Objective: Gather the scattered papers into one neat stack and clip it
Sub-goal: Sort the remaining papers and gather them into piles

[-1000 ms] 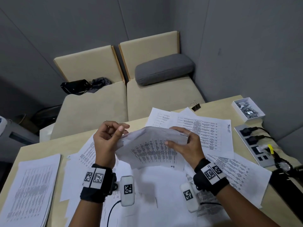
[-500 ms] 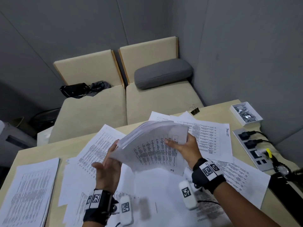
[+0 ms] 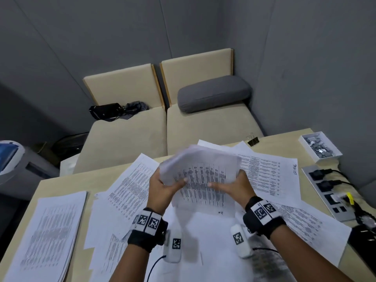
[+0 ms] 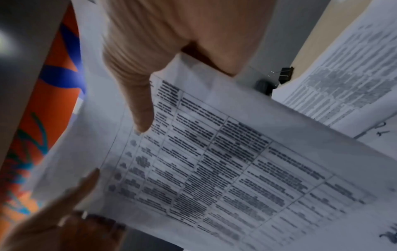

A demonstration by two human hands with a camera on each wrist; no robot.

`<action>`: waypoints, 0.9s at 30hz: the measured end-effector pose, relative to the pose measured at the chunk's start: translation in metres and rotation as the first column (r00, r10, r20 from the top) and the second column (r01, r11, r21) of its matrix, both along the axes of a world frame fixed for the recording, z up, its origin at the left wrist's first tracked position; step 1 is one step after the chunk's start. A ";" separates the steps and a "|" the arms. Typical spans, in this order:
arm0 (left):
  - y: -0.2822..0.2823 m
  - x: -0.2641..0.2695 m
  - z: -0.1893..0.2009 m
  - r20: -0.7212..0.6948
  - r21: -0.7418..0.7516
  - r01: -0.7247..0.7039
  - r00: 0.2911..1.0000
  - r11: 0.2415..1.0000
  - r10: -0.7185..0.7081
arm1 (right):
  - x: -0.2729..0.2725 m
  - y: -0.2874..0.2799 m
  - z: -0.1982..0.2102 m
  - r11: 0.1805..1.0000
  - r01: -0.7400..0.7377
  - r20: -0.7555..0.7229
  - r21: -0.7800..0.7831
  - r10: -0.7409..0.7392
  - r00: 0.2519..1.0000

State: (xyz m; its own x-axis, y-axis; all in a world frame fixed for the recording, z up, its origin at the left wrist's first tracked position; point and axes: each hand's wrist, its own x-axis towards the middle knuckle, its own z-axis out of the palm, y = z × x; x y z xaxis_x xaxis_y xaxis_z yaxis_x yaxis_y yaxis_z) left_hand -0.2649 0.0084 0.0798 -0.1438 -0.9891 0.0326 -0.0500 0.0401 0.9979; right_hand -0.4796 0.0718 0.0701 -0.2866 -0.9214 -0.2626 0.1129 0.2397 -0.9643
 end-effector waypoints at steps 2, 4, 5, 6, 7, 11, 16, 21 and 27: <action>-0.005 -0.004 0.000 -0.115 0.038 -0.086 0.989 0.996 0.089 | 0.000 -0.003 0.002 1.000 0.029 -0.012 -0.011 -0.029 0.999; -0.007 -0.008 0.001 -0.144 0.072 -0.054 0.987 0.996 0.064 | 0.001 -0.008 -0.005 0.999 0.043 -0.013 -0.011 -0.043 0.999; -0.008 -0.008 -0.003 -0.093 0.080 0.000 0.996 0.997 0.008 | 0.003 -0.011 -0.010 0.999 0.033 -0.033 0.001 -0.033 0.999; -0.009 -0.008 -0.008 -0.045 0.089 0.061 0.997 0.994 -0.057 | 0.004 -0.013 -0.014 0.999 0.032 -0.050 0.021 -0.031 0.998; -0.009 -0.007 -0.012 0.004 0.111 0.097 0.995 0.989 -0.098 | 0.004 -0.013 -0.017 0.998 0.045 -0.057 0.039 -0.043 0.997; -0.008 -0.003 -0.019 0.226 0.219 0.097 0.963 0.971 -0.147 | 0.000 -0.010 -0.028 0.997 0.057 -0.110 0.055 -0.051 0.993; -0.012 0.006 -0.023 0.350 0.241 0.035 0.929 0.970 -0.120 | -0.010 -0.013 -0.039 0.988 0.034 -0.152 0.154 -0.010 0.988; -0.018 0.015 -0.047 0.381 0.251 0.171 0.887 0.953 -0.260 | -0.035 -0.015 -0.034 0.977 -0.130 -0.185 0.168 0.160 0.969; -0.023 0.029 -0.113 0.490 0.444 -0.100 0.859 0.891 -0.148 | -0.120 -0.049 -0.078 0.930 -0.017 -0.446 0.367 0.192 0.874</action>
State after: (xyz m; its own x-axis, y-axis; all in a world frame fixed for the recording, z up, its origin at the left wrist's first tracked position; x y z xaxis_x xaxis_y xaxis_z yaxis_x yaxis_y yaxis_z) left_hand -0.2363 -0.0150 -0.0328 -0.0410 -0.8737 -0.4848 -0.5480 -0.3861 0.7420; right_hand -0.6001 0.0227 -0.0075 -0.3626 -0.8295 -0.4249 -0.3730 0.5470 -0.7495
